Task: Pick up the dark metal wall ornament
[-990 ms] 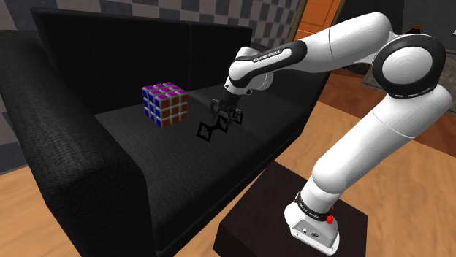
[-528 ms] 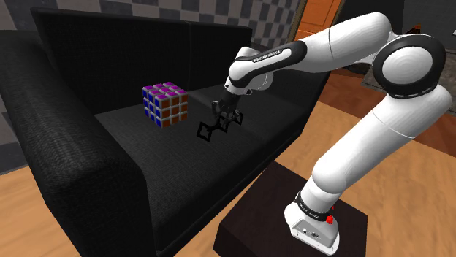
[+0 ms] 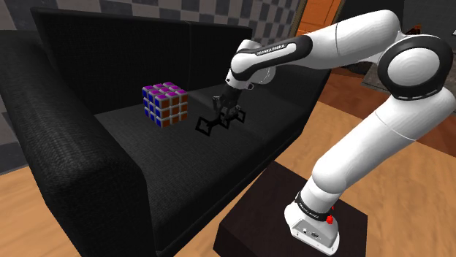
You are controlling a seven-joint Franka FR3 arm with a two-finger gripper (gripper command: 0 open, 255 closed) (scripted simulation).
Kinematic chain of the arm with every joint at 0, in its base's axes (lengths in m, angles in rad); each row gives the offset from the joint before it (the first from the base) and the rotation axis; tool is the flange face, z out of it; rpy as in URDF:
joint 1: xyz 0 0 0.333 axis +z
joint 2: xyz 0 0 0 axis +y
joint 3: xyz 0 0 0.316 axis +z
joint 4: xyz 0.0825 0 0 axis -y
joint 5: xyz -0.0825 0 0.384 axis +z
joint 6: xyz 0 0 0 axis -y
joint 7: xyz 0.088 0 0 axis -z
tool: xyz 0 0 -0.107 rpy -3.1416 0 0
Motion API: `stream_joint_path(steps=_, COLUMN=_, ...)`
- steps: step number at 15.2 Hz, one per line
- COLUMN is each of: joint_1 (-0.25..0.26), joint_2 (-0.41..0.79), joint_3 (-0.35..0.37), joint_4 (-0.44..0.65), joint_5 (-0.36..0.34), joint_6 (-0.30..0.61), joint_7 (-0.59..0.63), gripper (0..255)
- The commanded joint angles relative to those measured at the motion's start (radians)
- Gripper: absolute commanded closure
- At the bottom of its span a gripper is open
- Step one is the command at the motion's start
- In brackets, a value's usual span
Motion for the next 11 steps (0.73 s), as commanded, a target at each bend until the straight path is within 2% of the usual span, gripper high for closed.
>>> stream_joint_path(steps=1, joint_1=-0.001, joint_2=-0.012, joint_3=-0.001, joint_4=0.017, joint_5=-0.005, joint_6=-0.028, joint_7=0.008, gripper=255)
stream_joint_path(steps=9, joint_1=-0.006, joint_2=-0.049, joint_3=-0.005, joint_4=0.090, joint_5=-0.021, joint_6=-0.137, joint_7=0.034, gripper=255)
stream_joint_path(steps=11, joint_1=-0.006, joint_2=-0.050, joint_3=-0.006, joint_4=0.092, joint_5=-0.021, joint_6=-0.139, joint_7=0.034, gripper=255)
